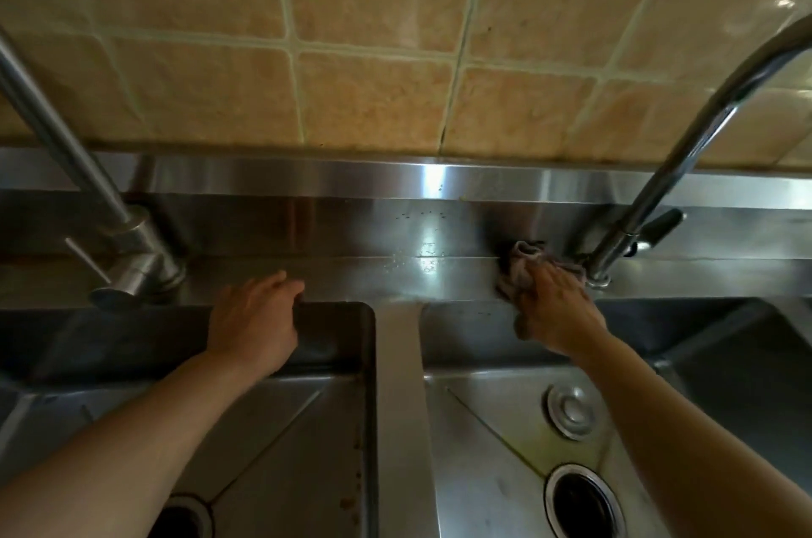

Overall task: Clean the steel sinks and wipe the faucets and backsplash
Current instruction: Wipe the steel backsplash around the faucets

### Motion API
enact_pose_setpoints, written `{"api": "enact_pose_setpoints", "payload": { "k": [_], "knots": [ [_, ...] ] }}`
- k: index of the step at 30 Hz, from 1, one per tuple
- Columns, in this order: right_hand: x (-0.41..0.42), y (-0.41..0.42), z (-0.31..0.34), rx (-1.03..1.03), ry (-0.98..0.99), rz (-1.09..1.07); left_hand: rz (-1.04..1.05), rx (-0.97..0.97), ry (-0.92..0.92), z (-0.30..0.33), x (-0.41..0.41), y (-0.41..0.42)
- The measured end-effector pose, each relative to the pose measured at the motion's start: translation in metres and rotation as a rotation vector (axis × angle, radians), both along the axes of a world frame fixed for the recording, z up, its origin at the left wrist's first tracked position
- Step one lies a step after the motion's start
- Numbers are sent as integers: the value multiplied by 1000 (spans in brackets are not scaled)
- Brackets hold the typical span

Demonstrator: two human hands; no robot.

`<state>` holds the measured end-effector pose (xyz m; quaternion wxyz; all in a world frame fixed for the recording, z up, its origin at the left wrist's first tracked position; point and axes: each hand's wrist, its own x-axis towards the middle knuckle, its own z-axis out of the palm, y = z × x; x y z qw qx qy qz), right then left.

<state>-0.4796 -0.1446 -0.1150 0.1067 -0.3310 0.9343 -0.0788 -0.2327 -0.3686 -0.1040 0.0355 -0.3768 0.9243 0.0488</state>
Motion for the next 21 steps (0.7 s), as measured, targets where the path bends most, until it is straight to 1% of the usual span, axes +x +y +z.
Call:
{"api": "enact_pose_setpoints", "payload": {
  "k": [2,5,9,10,11,14,16,17,18,21],
  "knots": [
    [-11,12,-5,-29,10,-103,11,5,-2,2,-3,1],
    [1,-1,-10,-133,77,-153,15,14,-10,5,-6,3],
    [35,-25,-12,-359,32,-21,43,29,-42,9,-11,2],
    [41,-28,-11,-427,6,-37,52,42,-47,8,-11,2],
    [44,-30,-8,-492,-43,-112,59,56,-45,7,-12,2],
    [36,-26,13,-709,-248,-485,58,105,-39,7,-14,-1],
    [27,-17,30,-938,-341,-675,41,145,-38,10,-14,-6],
    [24,-12,38,-1048,-352,-729,35,161,-42,12,-13,-7],
    [20,-9,46,-1131,-322,-765,31,162,-52,12,-11,-9],
    [2,-13,66,-1309,-198,-807,48,88,-98,12,-4,-14]
  ]
}}
